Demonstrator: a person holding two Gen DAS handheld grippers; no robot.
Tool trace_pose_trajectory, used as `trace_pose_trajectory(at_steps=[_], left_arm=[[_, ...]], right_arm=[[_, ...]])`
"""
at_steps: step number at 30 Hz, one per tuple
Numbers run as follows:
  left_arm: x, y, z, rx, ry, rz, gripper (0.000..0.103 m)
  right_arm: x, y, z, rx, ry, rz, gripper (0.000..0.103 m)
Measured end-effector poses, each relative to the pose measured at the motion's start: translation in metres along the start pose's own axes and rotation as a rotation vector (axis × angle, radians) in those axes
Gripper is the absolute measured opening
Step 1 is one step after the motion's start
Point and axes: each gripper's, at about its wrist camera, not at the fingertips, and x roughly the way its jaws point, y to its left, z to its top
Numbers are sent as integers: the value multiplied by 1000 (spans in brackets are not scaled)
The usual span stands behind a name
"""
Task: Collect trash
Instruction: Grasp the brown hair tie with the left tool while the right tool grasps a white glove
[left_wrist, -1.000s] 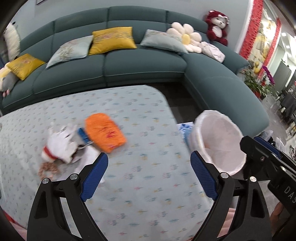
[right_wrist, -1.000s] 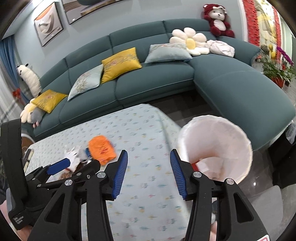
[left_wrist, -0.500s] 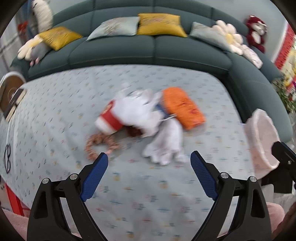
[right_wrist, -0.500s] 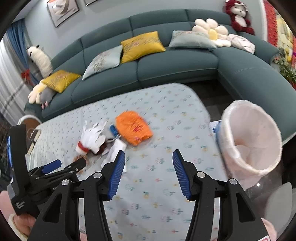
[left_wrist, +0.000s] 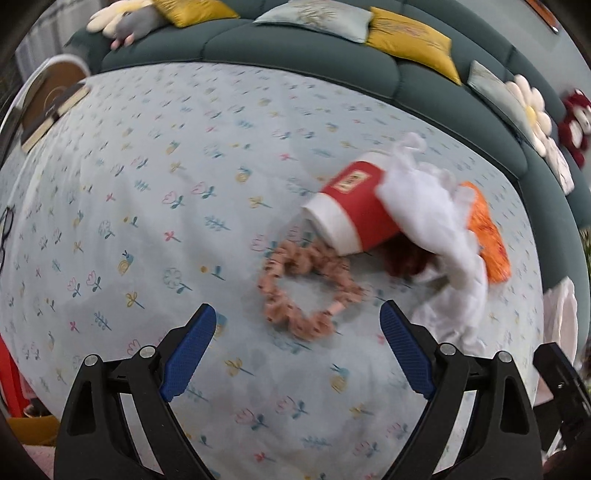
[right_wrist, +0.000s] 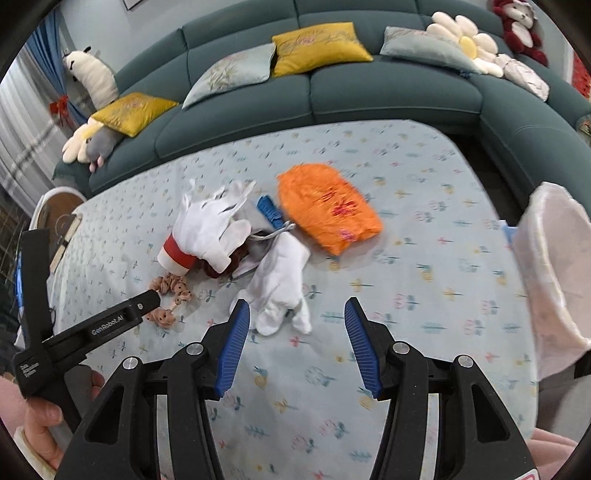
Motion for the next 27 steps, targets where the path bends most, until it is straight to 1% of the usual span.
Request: trace_pose_trajectory(at_steps=[2,4,5,7,8,10,11,12,13,14,15,17,18,21,25,27], left_arm=[[7,5,2,-19,15,-8,82],[17,9,3,-37,36,-27,70],[21,10,3,-43,49,-39,66],[27,10,3,-41,60,-49,53],[29,9,3,-38,62,-51,49],[32,8,3,-33,67,-65,28],[33,7,3,-33,71,-69,27],[33,5,3,-31,72,-72,23],[33,4,3,-25,67,-71,13],[33,1,3,-12,65,-66,11],[32,-1,3,-8,63,-64,11],[30,-5,3,-1,57,-71,9],[27,-9,3,8,49,-69,8],[18,-24,5,33,34,-79,7],[0,-39,1,71,17,-108,7],[-9,-50,-5,97,17,-122,7]], right_arm=[[15,5,3,-8,14,7,52],[29,9,6,-11,27,10,52],[37,11,8,-13,34,12,52],[53,15,10,-16,47,17,52],[60,16,11,-21,54,13,52],[70,18,12,-28,65,10,52],[77,19,12,-29,75,9,52],[83,19,11,-29,85,8,52],[87,19,10,-28,93,9,51],[93,19,9,-28,103,8,48],[97,19,7,-29,113,9,39],[101,19,2,-35,123,16,29],[99,19,1,-44,120,17,20],[92,18,-4,-47,127,30,15],[70,12,-11,-33,108,50,14],[52,5,-14,-22,90,57,14]])
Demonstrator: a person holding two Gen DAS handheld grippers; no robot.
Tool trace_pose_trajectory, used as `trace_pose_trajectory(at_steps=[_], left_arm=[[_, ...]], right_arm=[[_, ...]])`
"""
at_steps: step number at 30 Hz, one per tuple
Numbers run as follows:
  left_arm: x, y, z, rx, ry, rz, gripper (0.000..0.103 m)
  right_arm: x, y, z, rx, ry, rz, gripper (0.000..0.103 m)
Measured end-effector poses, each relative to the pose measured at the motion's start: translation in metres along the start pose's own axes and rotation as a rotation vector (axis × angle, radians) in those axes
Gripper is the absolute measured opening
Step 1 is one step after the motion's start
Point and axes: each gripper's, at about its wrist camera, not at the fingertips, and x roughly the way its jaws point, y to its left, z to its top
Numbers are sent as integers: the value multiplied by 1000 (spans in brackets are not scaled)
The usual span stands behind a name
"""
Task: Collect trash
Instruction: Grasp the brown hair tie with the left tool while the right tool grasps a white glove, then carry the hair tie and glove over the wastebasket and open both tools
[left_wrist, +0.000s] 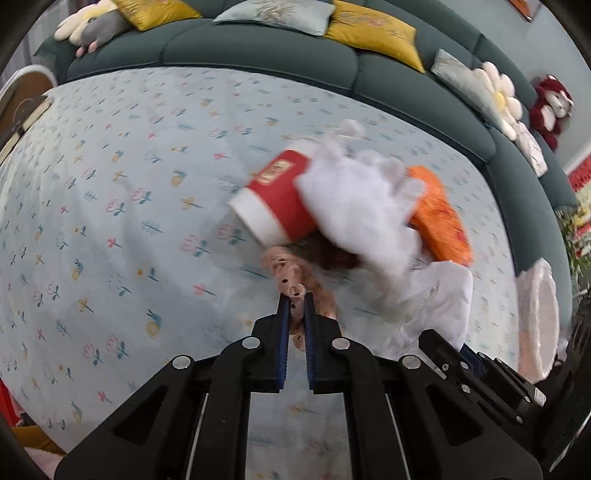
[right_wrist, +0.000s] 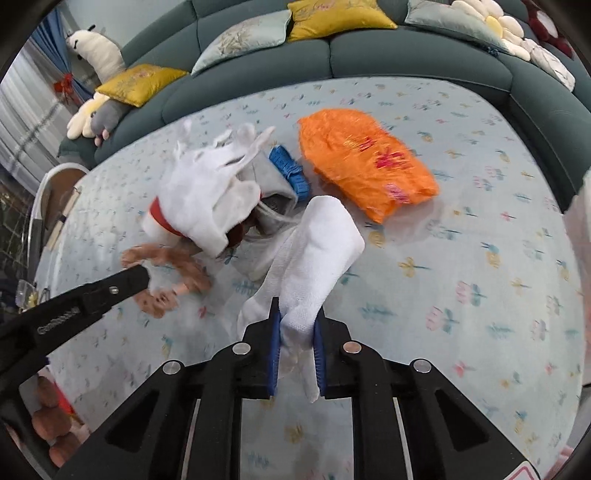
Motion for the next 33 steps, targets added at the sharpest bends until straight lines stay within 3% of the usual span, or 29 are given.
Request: trace_pose_trajectory(at_steps=[15,33], left_arm=[[-65,-133,-31,236,-74,-112,7],[-98,-300,-59,486,-132,-215,7]], right_arm=[[-135,-69,-6,111,-218,-5,15],[-246,-209,-18,268,-407,-130,15]])
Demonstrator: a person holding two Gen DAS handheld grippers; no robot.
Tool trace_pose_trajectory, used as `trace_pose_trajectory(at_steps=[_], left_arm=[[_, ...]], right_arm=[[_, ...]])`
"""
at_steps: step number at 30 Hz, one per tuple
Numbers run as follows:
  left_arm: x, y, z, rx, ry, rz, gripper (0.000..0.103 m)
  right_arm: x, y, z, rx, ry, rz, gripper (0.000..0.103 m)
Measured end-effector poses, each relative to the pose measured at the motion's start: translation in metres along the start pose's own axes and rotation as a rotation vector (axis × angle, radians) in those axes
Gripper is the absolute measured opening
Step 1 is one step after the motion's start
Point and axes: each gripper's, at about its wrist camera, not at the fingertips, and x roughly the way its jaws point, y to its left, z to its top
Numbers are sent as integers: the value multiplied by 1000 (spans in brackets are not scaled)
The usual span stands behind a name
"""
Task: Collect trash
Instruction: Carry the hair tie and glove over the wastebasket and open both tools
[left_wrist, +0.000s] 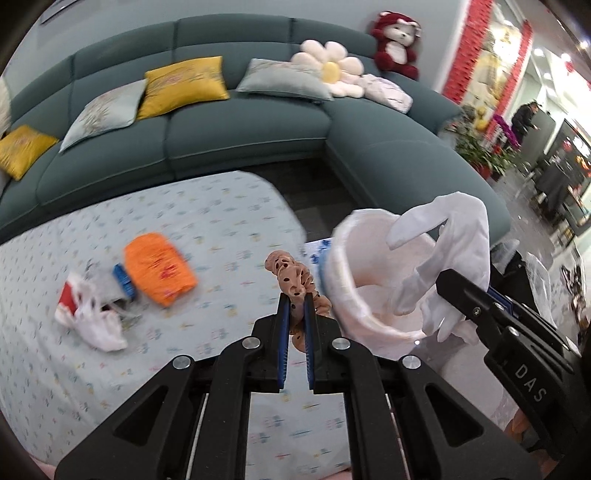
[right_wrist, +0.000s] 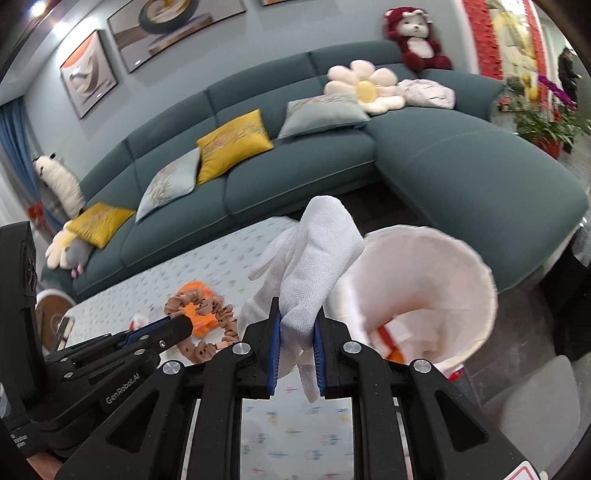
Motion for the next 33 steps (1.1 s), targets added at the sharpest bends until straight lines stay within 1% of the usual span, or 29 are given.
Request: trace_pose_trajectory(at_steps=[5,15,24,29,30,31,32,33], left_arm=[[11,-40,8,53,4,-31,7],[36,-95,20,129,12,-105,8],[62,-115,32,139,36,-140,10],[73,-118,38,113,45,-157,11],[74,-118,39,103,46,-161,17],[76,-117,40,94,45,-162,30],[77,-118,40,88,46,-159,38],[77,-117,41,80,41,-156,46]], right_arm=[[-10,-35,6,34,-21,-37,15],[-15,-90,14,88,-41,-97,15],[-6,-117,19,104,-34,-125,15],[5,-121,22,92,-19,-130,15],[8,-120,23,88,-17,-130,16],[9,-120,24,84,-16,-131,16],[11,-120,25,80,-15,-133,20],[13,-119,26,80,-16,-137,21]])
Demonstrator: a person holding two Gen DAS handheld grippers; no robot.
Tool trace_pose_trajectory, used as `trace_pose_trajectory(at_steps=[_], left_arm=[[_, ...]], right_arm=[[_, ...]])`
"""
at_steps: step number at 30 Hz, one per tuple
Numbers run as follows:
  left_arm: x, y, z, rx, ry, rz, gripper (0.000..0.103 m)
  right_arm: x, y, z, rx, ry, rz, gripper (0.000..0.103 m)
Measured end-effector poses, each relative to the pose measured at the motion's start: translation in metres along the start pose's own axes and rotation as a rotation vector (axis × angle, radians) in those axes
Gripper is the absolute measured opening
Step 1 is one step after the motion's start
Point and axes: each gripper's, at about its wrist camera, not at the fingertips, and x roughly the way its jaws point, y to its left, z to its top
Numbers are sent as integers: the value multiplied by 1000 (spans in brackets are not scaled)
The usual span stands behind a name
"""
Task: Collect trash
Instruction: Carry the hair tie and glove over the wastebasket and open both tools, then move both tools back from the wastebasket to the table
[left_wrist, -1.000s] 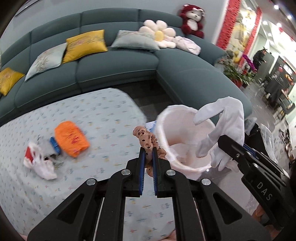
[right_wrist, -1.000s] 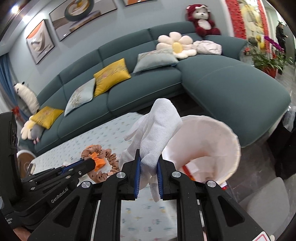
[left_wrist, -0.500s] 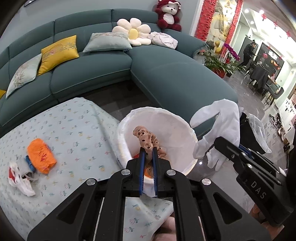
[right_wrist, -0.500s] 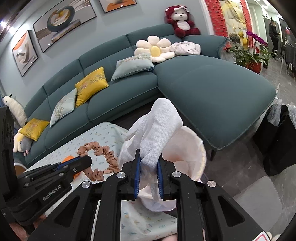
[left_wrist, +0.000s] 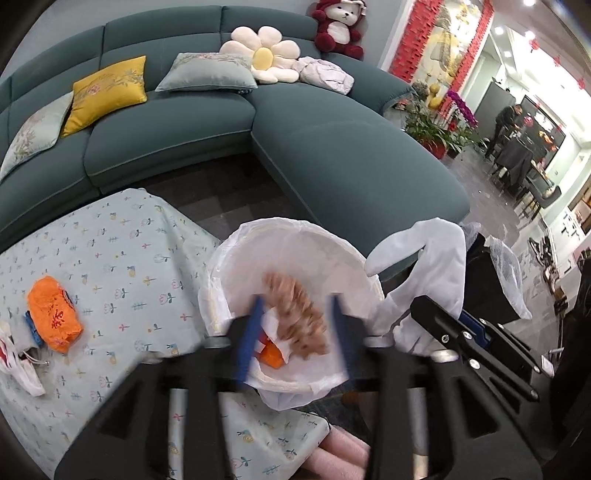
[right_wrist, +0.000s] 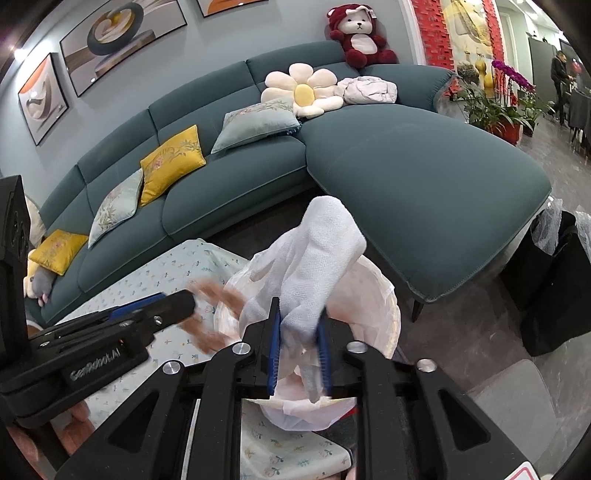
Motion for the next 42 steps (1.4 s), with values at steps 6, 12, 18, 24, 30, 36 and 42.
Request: trace_pose_trajectory(at_steps=[6,12,18,24,30,36,42], left_arm=[[-3,6,2,-18,-12,28,60],[-12,23,0,-55,-22,50,61],[-26,39,-5,-91,-36,74,64],[-42,56,-9,-118,-56,93,64],[-64,87,-20,-170,-83,139,72],[-84,133,-38,-229,-86,207,75],[-103,184,-61,-312,-81,267,76]], right_arm=[[6,3,2,3,-11,-1,35],[4,12,6,-8,-22,-8,41],[-2,26,4,-21,-25,5,45],[-11,46,2,-49,-29,19,48],[-16,75,-3,-83,-23,45,49],[-15,112,-15,-128,-2,84,49],[-11,150,-27,-161,27,128,52]])
